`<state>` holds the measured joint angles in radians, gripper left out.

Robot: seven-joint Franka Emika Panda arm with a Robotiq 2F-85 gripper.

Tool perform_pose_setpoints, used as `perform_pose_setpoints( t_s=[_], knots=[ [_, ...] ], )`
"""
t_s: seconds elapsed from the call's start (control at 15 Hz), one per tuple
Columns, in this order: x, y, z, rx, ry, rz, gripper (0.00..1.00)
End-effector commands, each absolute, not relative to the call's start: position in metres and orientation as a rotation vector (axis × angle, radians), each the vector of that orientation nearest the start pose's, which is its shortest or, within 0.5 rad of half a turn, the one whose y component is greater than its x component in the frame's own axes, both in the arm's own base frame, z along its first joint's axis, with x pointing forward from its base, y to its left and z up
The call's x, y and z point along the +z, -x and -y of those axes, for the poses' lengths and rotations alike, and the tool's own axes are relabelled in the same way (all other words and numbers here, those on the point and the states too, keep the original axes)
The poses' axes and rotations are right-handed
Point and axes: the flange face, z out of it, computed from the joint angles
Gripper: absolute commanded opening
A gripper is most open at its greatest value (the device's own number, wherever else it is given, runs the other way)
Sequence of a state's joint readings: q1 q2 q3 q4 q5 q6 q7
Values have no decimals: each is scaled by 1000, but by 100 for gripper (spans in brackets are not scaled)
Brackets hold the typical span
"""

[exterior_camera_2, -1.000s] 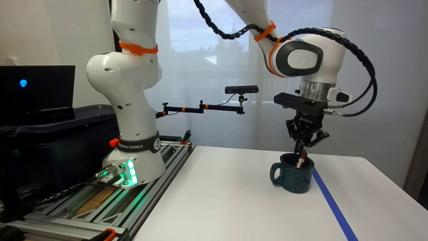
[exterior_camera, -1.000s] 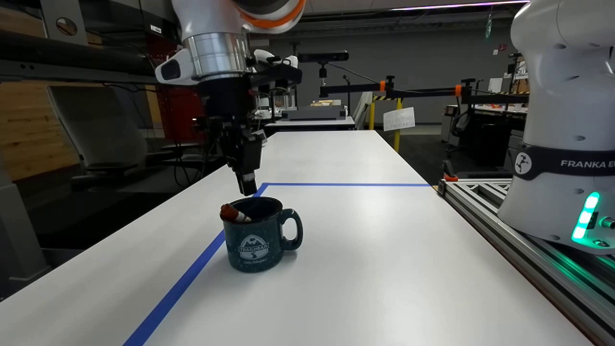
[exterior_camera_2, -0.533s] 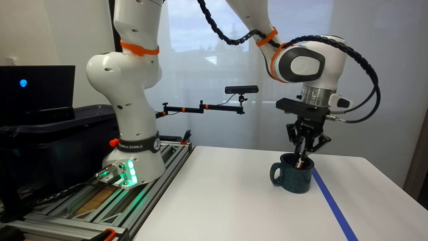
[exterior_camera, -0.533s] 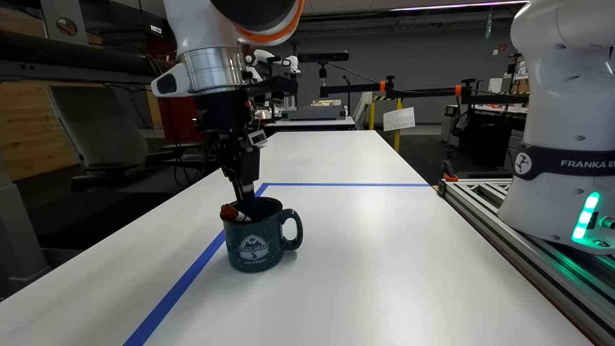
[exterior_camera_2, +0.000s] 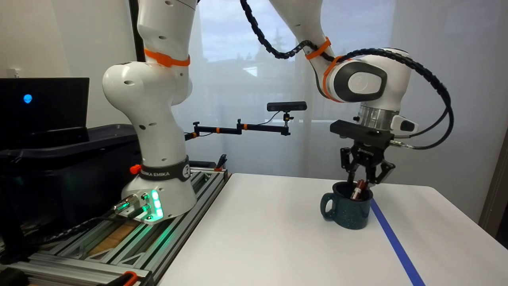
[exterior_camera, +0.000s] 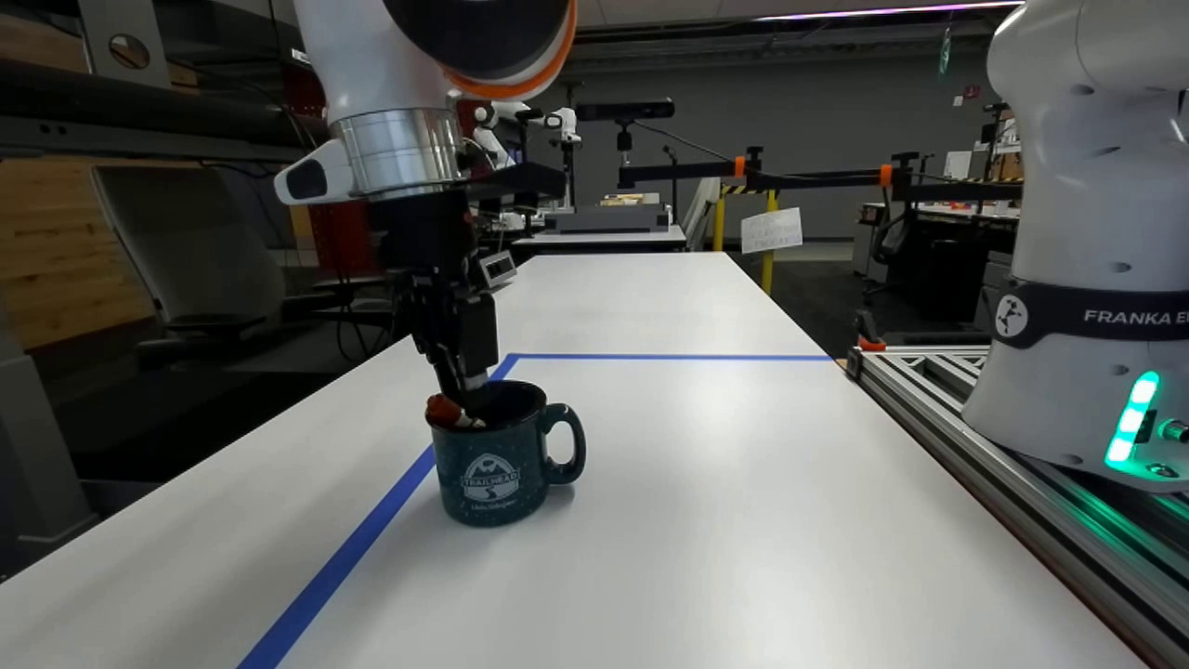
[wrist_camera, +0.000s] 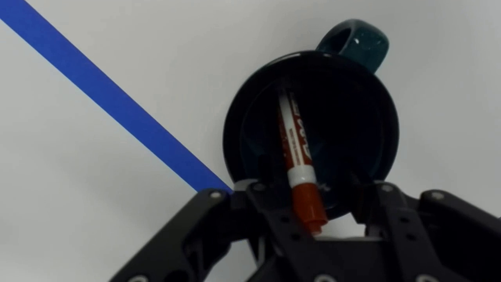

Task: Take the marker out of the mug and place it to the right of the mug

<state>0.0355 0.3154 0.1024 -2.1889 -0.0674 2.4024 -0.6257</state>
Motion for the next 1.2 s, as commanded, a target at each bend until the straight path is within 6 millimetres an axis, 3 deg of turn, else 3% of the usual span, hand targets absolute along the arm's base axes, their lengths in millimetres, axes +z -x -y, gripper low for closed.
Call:
perform_pose_setpoints(
  t_s=[0.0, 0.27, 0.4, 0.67, 1.13],
  knots=[
    [232, -551, -84, 123, 2852, 1293, 47],
    [227, -555, -89, 112, 2849, 1297, 26],
    [225, -555, -89, 109, 2850, 1301, 2],
    [233, -552, -87, 96, 2847, 1329, 5],
    [282, -535, -79, 20, 2845, 1339, 5]
  ],
)
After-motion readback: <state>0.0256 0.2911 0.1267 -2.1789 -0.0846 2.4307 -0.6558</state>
